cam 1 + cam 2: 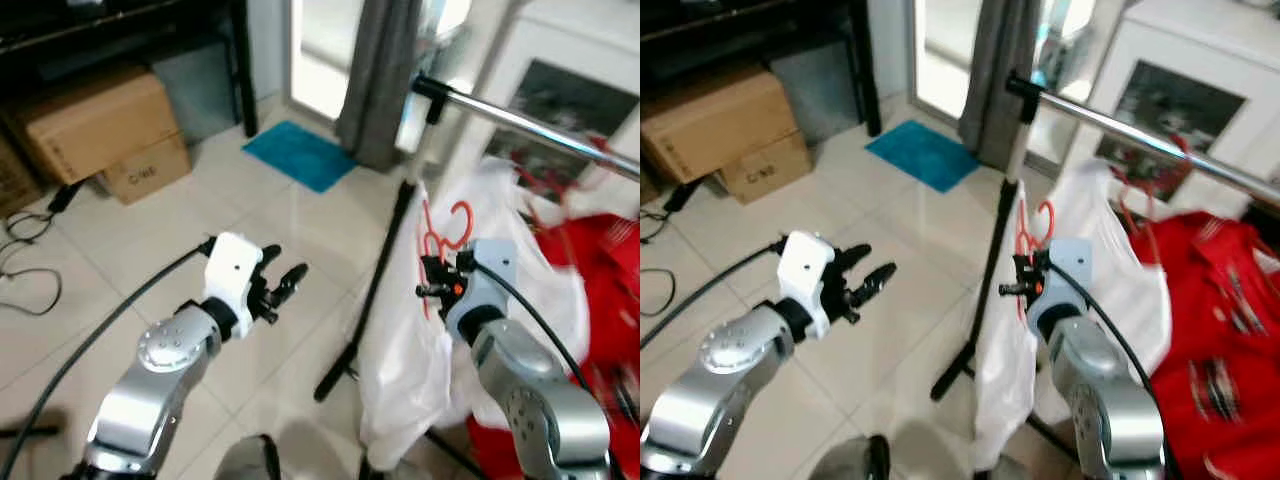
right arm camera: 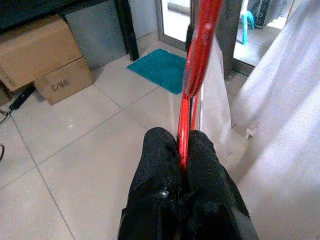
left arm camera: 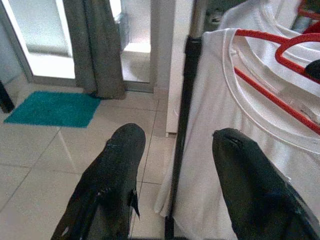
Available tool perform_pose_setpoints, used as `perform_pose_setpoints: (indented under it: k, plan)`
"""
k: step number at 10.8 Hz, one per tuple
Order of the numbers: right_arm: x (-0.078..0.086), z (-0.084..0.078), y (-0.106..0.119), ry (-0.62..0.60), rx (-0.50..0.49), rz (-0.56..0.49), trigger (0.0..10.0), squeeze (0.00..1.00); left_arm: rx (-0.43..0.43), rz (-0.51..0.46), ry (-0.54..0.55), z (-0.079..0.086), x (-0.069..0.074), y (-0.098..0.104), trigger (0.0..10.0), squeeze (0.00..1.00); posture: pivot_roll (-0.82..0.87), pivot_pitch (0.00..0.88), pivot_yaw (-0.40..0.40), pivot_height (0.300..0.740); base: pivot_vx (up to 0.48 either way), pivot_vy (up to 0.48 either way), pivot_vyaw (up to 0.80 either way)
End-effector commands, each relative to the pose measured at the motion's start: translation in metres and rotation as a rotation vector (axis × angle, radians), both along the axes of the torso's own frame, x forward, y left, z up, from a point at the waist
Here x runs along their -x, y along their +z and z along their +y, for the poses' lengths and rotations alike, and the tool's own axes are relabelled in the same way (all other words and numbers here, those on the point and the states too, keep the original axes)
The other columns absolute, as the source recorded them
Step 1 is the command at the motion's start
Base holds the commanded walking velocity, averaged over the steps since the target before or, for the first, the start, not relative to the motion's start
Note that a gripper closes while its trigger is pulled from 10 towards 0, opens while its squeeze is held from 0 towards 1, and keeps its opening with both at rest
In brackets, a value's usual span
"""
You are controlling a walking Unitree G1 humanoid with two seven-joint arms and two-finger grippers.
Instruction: Hang hanger
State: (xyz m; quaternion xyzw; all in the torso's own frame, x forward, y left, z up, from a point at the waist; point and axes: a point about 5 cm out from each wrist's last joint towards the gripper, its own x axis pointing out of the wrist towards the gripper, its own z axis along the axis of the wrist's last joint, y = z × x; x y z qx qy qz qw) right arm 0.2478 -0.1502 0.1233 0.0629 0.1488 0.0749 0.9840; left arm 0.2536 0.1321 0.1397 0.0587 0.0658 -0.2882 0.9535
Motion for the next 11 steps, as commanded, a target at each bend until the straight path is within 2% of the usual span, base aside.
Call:
perform_pose_setpoints:
  k: [1,6,11]
  plan:
    - [-0.0008,0.0014,0.0073,0.015,-0.003,-0.035,0.0,0.0,0.004,0.006,-0.005,-0.0017,0.0027,-0.0002,10.0,0.0,0.08,0.077,-0.022,0.74,-0.247,0.0,0.0]
    - [-0.0015,0.0019,0.0076,0.022,-0.007,-0.036,0.0,0.0,0.001,0.006,-0.013,-0.0023,0.0014,0.0002,10.0,0.0,0.08,0.073,-0.019,0.74,-0.25,0.0,0.0]
    - [-0.0037,0.0063,0.0111,0.082,-0.017,-0.059,0.0,0.0,-0.003,-0.003,-0.011,-0.0004,-0.0004,0.0021,10.0,0.0,0.09,0.063,-0.019,0.74,-0.247,0.0,0.0]
